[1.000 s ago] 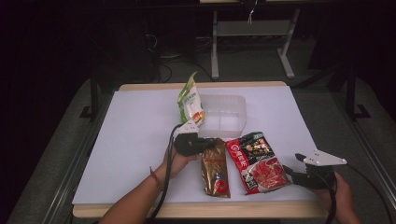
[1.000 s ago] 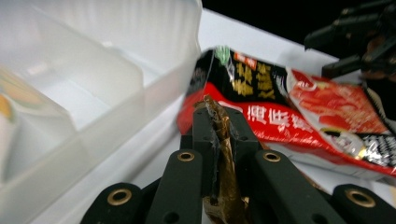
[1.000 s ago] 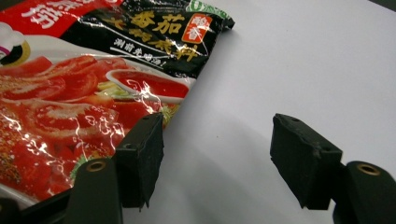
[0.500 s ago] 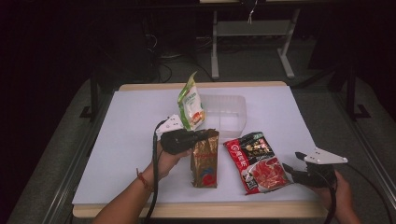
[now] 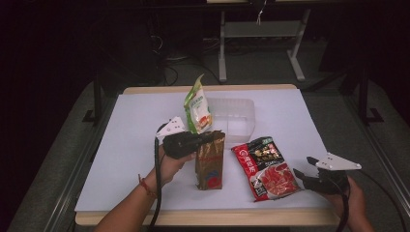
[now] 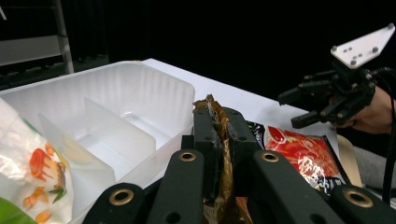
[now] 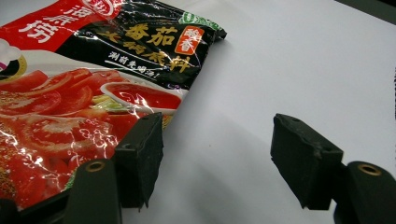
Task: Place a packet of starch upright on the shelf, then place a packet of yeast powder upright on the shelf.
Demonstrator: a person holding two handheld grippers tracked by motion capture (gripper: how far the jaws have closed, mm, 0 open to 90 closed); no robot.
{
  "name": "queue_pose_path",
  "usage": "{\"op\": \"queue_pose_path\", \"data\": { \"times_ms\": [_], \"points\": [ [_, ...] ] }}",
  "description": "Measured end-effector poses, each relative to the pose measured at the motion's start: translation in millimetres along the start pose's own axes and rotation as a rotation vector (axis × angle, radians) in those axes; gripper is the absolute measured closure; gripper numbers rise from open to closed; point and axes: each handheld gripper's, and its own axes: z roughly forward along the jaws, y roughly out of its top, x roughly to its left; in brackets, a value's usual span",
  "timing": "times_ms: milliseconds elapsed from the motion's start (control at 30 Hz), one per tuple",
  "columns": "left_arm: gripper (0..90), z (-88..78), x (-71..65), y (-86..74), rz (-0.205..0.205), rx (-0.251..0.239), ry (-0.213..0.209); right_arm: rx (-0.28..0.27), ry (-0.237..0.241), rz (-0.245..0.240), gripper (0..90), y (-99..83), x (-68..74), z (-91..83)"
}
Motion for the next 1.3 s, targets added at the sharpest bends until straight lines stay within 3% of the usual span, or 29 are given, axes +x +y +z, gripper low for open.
{"op": "queue_pose_path", "data": {
  "times_ms": [400, 867, 1300],
  "points": [
    [85.4, -6.3, -2.6, 5.7, 0.003, -0.046, 0.014, -0.001, 0.004, -0.004, 33.6, 0.5, 0.3, 1.6],
    [85.5, -6.7, -9.4, 16.2, 0.018, -0.089, 0.011, -0.015, -0.014, 0.001, 33.6, -4.9, 0.2, -8.0],
    [85.5, -18.5, -8.1, 25.4, 0.012, -0.151, 0.059, -0.023, -0.013, -0.003, 33.6, -2.9, 0.4, -7.5]
  ]
}}
